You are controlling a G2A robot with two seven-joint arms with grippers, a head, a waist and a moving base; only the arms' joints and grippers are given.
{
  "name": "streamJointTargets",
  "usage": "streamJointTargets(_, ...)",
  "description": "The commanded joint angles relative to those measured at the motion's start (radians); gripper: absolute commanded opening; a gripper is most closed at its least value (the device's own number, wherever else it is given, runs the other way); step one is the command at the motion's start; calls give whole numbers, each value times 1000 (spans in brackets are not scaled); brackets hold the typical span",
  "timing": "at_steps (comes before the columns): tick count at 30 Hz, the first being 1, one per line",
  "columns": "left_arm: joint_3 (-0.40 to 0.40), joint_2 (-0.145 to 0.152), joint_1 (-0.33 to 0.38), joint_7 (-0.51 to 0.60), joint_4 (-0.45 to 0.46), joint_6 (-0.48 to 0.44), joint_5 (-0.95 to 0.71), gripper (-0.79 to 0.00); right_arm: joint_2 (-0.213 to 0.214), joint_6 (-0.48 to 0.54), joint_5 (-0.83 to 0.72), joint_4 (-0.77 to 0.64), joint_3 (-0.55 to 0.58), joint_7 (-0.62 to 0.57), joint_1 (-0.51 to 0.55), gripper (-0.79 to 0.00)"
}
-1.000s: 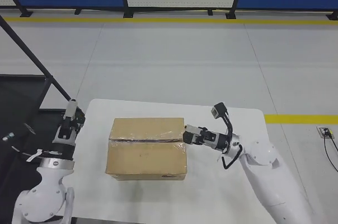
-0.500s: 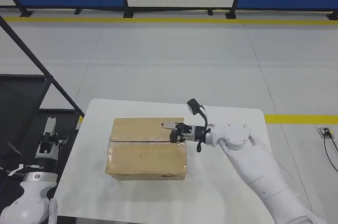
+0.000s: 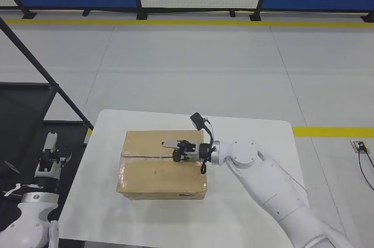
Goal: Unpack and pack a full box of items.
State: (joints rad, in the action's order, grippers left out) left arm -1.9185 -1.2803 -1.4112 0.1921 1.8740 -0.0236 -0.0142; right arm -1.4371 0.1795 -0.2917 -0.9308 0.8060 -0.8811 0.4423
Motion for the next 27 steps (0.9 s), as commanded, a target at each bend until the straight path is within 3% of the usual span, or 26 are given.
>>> streamJointTargets(1,-6,0,-10,2,-2,-8,-10,0,-16,-1,-8,18,-23,16,-17,0)
streamJointTargets(13,-51,3,-72,19,-17,-56,-78,0,-153,-28,-61,180,-177,104,-132,0)
streamJointTargets(27,-96,13,-89,85,-56,-84,-125,0,-314,46,-143,378,-253,196,-192,0)
